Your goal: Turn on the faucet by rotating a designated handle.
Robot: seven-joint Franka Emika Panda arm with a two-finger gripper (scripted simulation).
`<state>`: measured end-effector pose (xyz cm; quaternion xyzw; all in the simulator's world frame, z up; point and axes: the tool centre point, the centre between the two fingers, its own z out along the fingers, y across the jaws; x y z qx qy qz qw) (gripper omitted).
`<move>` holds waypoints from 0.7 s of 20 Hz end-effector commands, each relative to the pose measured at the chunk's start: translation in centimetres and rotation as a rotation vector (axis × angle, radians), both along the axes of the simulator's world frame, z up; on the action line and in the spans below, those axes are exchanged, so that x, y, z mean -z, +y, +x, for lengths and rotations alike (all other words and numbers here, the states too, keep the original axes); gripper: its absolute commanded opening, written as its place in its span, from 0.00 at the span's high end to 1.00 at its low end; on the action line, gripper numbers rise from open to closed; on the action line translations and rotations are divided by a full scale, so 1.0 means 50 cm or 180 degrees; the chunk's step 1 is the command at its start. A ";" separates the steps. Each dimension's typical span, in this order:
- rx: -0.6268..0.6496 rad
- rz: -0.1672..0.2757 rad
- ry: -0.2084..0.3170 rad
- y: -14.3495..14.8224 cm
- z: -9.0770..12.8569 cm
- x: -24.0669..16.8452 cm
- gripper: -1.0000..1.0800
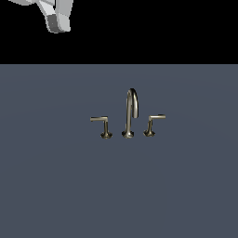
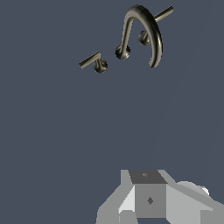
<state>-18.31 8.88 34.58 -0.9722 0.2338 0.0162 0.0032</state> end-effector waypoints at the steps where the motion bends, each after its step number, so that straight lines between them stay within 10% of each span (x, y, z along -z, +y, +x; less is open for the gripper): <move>1: 0.0177 0.0001 -0.0004 0.015 0.022 0.028 1.00; 14: 0.1021 -0.0004 -0.0019 0.065 0.144 0.164 1.00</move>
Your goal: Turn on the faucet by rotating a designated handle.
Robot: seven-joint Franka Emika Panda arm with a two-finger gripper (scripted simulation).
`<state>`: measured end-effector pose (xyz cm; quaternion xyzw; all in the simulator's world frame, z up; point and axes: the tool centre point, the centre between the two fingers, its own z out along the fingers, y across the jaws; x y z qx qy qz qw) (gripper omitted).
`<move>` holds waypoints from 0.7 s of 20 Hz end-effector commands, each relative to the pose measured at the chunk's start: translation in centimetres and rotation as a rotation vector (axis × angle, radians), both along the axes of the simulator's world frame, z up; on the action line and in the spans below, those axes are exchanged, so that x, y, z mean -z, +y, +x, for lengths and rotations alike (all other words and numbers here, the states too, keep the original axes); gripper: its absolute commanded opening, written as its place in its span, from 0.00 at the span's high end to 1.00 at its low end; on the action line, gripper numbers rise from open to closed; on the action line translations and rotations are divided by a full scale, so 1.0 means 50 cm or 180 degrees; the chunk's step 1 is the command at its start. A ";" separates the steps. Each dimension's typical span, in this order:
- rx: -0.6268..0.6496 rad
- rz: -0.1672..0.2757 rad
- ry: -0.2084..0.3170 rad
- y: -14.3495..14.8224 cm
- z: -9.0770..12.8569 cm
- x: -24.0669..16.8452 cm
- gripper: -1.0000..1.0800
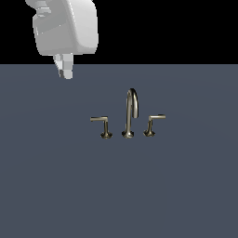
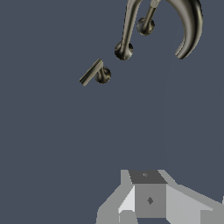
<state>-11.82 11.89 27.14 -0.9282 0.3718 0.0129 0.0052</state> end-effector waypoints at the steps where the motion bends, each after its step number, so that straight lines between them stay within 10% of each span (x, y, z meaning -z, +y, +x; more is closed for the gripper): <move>1: 0.0158 0.0001 -0.0005 0.007 0.024 0.025 1.00; 14: 0.0928 -0.0021 -0.0018 0.015 0.145 0.148 1.00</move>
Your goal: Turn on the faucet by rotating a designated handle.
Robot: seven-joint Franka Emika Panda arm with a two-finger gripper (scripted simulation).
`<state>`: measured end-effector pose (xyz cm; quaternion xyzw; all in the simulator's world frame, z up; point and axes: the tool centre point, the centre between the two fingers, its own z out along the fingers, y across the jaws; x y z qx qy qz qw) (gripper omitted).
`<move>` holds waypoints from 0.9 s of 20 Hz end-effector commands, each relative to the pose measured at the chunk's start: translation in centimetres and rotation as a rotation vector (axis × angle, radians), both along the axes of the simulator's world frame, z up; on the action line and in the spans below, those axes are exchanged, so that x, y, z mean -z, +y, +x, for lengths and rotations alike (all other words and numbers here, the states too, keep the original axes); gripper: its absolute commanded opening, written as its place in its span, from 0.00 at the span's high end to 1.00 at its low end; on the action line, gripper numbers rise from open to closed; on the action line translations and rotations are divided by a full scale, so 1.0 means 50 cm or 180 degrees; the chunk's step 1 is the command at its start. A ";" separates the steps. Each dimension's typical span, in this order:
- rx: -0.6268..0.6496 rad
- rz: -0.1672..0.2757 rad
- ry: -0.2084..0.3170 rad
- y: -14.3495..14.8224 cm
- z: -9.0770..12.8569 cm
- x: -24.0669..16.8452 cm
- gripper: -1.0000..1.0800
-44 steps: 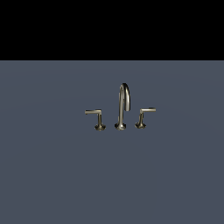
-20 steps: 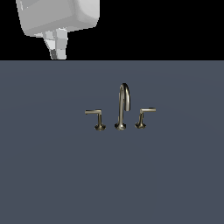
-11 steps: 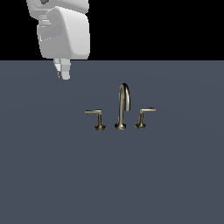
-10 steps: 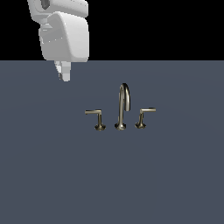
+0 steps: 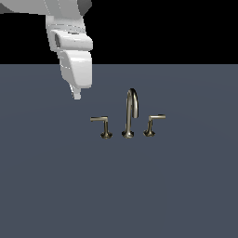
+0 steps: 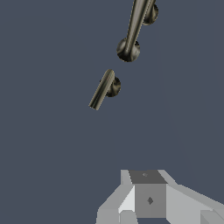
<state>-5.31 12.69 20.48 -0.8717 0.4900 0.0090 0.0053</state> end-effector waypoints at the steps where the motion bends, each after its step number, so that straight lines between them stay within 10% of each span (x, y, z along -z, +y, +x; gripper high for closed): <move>1: 0.0155 -0.0007 -0.0004 -0.001 0.024 0.025 1.00; 18: 0.1240 -0.0065 -0.0019 -0.051 0.192 0.193 1.00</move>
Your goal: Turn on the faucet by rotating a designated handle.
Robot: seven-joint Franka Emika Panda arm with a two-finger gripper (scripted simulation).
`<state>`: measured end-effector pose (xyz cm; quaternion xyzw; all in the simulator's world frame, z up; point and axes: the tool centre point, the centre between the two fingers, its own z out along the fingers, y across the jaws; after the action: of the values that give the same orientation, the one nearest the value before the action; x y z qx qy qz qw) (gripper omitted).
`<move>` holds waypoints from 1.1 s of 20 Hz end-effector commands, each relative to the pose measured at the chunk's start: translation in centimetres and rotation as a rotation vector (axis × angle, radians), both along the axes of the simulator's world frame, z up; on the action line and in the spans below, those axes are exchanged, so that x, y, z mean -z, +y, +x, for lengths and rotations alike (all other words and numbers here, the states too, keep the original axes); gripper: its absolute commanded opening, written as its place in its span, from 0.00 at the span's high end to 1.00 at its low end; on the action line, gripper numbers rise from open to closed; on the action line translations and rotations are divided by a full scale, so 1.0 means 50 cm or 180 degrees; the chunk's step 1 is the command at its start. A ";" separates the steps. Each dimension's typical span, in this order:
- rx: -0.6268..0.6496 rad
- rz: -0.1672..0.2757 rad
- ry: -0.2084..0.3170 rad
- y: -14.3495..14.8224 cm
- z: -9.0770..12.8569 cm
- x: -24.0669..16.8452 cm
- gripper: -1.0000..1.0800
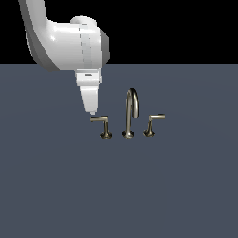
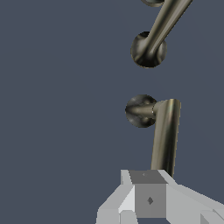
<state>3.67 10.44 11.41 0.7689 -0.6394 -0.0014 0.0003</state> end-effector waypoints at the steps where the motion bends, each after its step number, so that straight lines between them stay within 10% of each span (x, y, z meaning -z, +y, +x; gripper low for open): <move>1: 0.0129 -0.0006 -0.0005 -0.009 0.020 0.019 1.00; 22: 0.0331 -0.0004 -0.0008 -0.023 0.044 0.046 1.00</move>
<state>6.04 9.19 9.11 0.7343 -0.6788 0.0001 0.0000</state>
